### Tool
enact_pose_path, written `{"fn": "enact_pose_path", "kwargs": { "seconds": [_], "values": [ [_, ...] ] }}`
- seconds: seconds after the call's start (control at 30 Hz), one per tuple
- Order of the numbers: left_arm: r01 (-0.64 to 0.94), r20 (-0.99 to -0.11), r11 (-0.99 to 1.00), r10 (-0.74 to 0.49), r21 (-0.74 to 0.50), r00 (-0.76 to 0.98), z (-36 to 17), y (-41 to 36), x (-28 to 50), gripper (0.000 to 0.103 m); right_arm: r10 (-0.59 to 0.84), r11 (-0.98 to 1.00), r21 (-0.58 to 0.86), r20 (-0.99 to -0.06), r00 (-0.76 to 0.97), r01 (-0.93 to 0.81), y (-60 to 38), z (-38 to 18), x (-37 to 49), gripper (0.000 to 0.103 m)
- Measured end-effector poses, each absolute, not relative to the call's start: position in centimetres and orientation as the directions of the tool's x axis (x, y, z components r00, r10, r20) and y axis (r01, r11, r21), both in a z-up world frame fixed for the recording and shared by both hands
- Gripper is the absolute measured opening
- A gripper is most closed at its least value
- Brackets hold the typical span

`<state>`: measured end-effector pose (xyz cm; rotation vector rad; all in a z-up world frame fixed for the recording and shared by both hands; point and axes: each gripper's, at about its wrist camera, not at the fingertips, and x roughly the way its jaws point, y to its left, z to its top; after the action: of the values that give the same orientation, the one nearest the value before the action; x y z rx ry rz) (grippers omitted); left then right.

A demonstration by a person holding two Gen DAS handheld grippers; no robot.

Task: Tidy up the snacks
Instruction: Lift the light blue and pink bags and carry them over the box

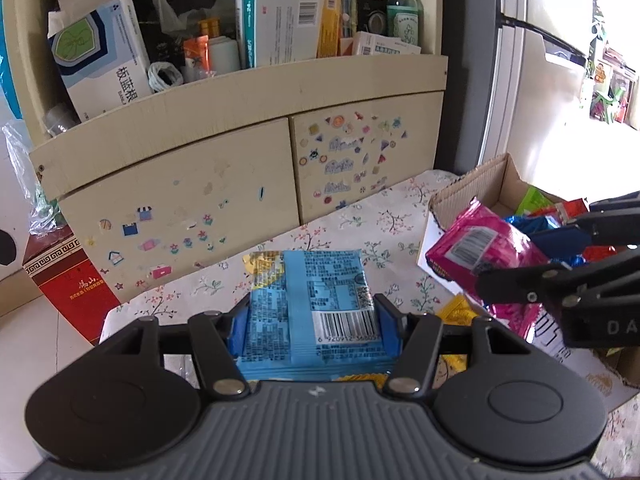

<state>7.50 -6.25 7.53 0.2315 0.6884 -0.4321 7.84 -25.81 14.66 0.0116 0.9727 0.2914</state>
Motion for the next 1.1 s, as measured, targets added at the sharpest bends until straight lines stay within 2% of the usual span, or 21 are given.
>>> {"fn": "enact_pose_path", "kwargs": {
  "seconds": [0.27, 0.6, 1.1],
  "values": [
    [0.481, -0.632, 0.876, -0.353, 0.036, 0.690, 8.2, -8.7, 7.3, 0.060, 0.219, 0.974, 0.141, -0.787, 0.576, -0.177, -28.9, 16.3, 7.6, 0.051],
    [0.579, -0.595, 0.815, -0.472, -0.014, 0.650, 8.7, -13.6, 5.9, 0.060, 0.128, 0.990, 0.136, -0.764, 0.633, -0.037, -34.7, 18.1, 6.5, 0.051],
    [0.707, -0.594, 0.701, -0.609, -0.092, 0.526, 7.7, -19.8, 3.2, 0.060, 0.014, 0.982, 0.125, -0.798, 0.603, 0.143, -39.7, 18.3, 4.4, 0.051]
  ]
}}
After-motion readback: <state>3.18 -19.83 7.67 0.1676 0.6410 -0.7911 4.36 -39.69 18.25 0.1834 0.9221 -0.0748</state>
